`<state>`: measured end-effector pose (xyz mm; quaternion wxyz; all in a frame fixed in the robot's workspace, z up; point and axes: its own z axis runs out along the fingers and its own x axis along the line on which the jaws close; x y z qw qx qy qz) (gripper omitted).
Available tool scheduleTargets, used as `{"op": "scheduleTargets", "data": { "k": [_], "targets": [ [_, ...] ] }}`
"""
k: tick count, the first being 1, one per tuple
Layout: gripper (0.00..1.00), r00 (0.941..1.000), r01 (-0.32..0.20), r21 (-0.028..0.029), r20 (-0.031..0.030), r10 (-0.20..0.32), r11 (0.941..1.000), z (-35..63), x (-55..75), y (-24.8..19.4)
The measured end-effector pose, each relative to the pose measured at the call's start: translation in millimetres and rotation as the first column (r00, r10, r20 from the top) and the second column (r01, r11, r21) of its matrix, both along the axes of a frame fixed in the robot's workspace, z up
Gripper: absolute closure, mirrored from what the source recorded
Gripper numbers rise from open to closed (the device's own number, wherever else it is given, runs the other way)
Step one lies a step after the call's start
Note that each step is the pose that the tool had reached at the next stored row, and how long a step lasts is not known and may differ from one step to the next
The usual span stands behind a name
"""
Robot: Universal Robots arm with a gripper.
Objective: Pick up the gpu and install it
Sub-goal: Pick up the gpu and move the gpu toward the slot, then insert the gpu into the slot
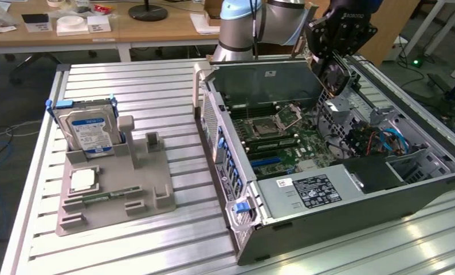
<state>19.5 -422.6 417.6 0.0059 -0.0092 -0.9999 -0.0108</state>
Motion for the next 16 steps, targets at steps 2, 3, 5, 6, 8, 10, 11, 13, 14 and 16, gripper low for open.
{"op": "scheduleTargets", "data": {
  "k": [2, 3, 5, 6, 8, 10, 11, 13, 14, 16],
  "targets": [
    [0.72, 1.0000, 0.000, 0.0000, 0.0000, 0.000, 1.0000, 0.0, 0.0, 0.0],
    [0.72, 1.0000, 0.000, 0.0000, 0.0000, 0.000, 1.0000, 0.0, 0.0, 0.0],
    [0.72, 1.0000, 0.000, 0.0000, 0.0000, 0.000, 1.0000, 0.0, 0.0, 0.0],
    [0.72, 1.0000, 0.000, 0.0001, 0.0000, 0.000, 1.0000, 0.0, 0.0, 0.0],
    [0.72, 1.0000, 0.000, 0.0000, 0.0000, 0.000, 1.0000, 0.0, 0.0, 0.0],
    [0.72, 1.0000, -0.001, 0.0001, 0.0000, 0.001, 1.0000, 0.0, 0.0, 0.0],
    [0.72, 1.0000, -0.003, 0.0007, 0.0001, 0.003, 1.0000, 0.0, 0.0, -0.1],
    [0.72, 0.9999, -0.015, 0.0012, 0.0001, 0.015, 0.9999, 0.0, -0.1, -0.1],
    [0.72, 0.9997, -0.024, 0.0012, 0.0001, 0.024, 0.9997, 0.0, 0.0, -0.1],
    [0.72, 0.9988, -0.050, 0.0010, 0.0000, 0.050, 0.9987, 0.0, 0.0, -0.1]
  ]
}}
